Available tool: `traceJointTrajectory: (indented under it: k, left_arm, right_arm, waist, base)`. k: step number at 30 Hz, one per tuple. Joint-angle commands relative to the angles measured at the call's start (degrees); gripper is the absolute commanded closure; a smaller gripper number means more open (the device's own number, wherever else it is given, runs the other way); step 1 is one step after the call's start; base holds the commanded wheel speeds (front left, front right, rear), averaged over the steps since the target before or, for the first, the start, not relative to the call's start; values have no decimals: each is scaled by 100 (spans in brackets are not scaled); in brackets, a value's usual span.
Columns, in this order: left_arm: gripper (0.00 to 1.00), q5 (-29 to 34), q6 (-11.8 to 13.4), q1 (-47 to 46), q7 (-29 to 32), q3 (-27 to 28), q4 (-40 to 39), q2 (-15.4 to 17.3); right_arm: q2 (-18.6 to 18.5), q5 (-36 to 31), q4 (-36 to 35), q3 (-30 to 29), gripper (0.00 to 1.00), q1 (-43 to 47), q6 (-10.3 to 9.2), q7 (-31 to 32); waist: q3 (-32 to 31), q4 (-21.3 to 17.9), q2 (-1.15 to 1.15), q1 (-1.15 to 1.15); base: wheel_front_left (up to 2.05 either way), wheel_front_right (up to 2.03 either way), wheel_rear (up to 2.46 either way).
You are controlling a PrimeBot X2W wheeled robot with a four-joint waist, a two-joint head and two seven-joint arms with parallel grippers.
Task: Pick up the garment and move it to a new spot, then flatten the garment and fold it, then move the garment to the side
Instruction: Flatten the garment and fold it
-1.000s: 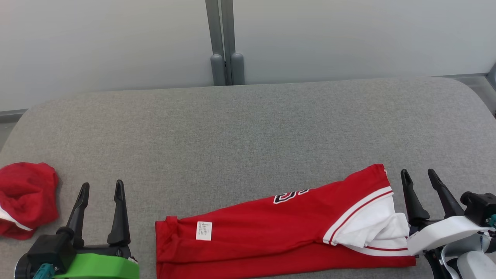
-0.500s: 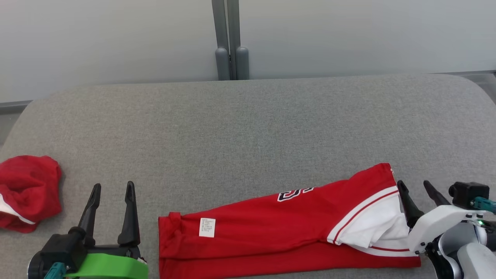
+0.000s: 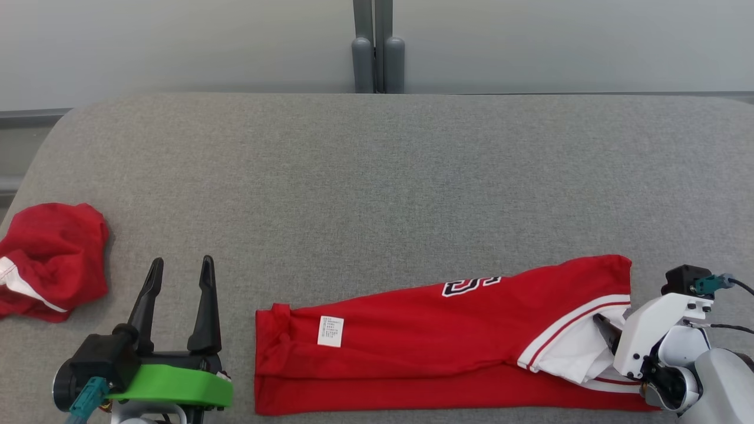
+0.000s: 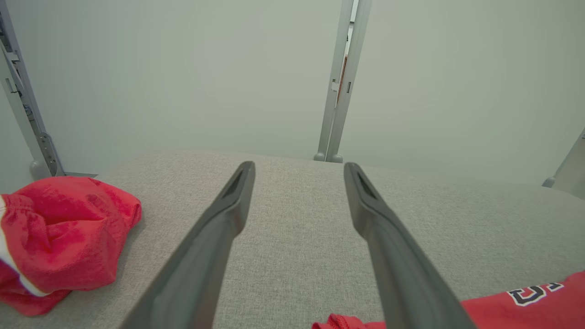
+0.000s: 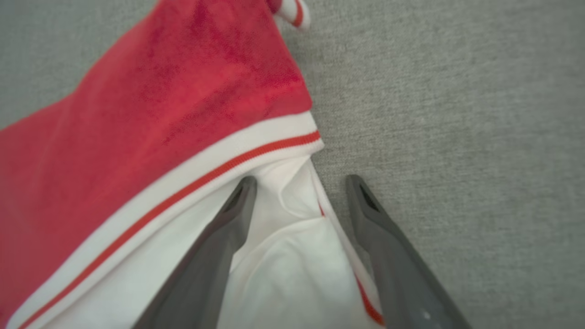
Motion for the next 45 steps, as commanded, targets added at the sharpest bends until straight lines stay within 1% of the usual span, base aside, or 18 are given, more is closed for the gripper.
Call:
traceJointTrajectory:
  k: [1, 3, 4, 5, 6, 7, 11, 16, 19, 23, 26, 31, 34, 38, 42, 45]
  left_arm:
    - [0, 69, -35, -95, -13, 36, 32, -39]
    - [0, 84, -52, -113, -14, 49, 56, -64]
    - [0, 90, -62, -125, -14, 53, 68, -76]
    - [0, 105, -74, -133, -13, 55, 77, -85]
    - [0, 119, -90, -140, -13, 60, 90, -96]
    - [0, 128, -95, -144, -13, 67, 103, -107]
    - [0, 152, -130, -138, -13, 94, 163, -153]
    - [0, 146, -154, -63, -14, 146, 178, -204]
    - [0, 168, -167, -36, -14, 186, 165, -220]
    - [0, 162, -172, -30, -13, 254, 149, -231]
    - [0, 194, -194, -34, -13, 272, 137, -243]
    - [0, 228, -208, -8, -13, 302, 162, -282]
    - [0, 243, -239, 29, -14, 314, 198, -311]
    - [0, 238, -278, 60, -14, 293, 276, -355]
    - [0, 237, -289, 95, -14, 283, 362, -402]
    - [0, 248, -303, 95, -14, 263, 410, -417]
  right_arm:
    - [217, 152, 118, 205, 0, 122, 29, 212]
    - [251, 283, 52, 335, 2, 160, 40, 270]
    - [253, 347, 9, 403, 52, 182, 40, 275]
    - [256, 397, -25, 451, 56, 200, 42, 270]
    - [258, 446, -69, 501, 89, 216, 43, 246]
    - [244, 469, -107, 526, 100, 225, 43, 203]
    - [21, 455, -217, 481, 100, 158, 11, -106]
    - [-139, 525, -324, 437, 100, -29, 8, -404]
    - [-325, 592, -385, 390, 100, -133, 8, -439]
    - [-702, 605, -410, 227, 100, -238, 5, -475]
    - [-1002, 477, -398, 64, 100, -326, 5, -524]
    - [-1076, 387, -782, -105, 100, -347, 8, -475]
    - [-944, 410, -1211, -46, 100, -245, 9, -386]
    - [-663, 548, -1993, 165, 100, -29, 9, -77]
    - [-398, 748, -2886, 538, 100, 267, 9, 318]
    - [-192, 910, -3330, 808, 100, 432, 9, 519]
  waist:
    - [66, 88, 0, 0]
    - [79, 111, 0, 0]
    - [85, 122, 0, 0]
    - [88, 130, 0, 0]
    - [90, 138, 0, 0]
    - [89, 141, 0, 0]
    - [64, 132, 0, 0]
    - [15, 0, 0, 0]
    - [5, -133, 0, 0]
    - [-4, -330, 0, 0]
    - [-2, -457, 0, 0]
    - [-38, -608, 0, 0]
    - [-95, -639, 0, 0]
    - [-201, -580, 0, 0]
    - [-284, -388, 0, 0]
    - [-314, -157, 0, 0]
  base:
    - [0, 0, 0]
    - [0, 0, 0]
    - [0, 0, 0]
    - [0, 0, 0]
    - [0, 0, 0]
    - [0, 0, 0]
    - [0, 0, 0]
    - [0, 0, 0]
    - [0, 0, 0]
    - [0, 0, 0]
    - [0, 0, 0]
    - [0, 0, 0]
    - [0, 0, 0]
    - [0, 0, 0]
    - [0, 0, 0]
    - [0, 0, 0]
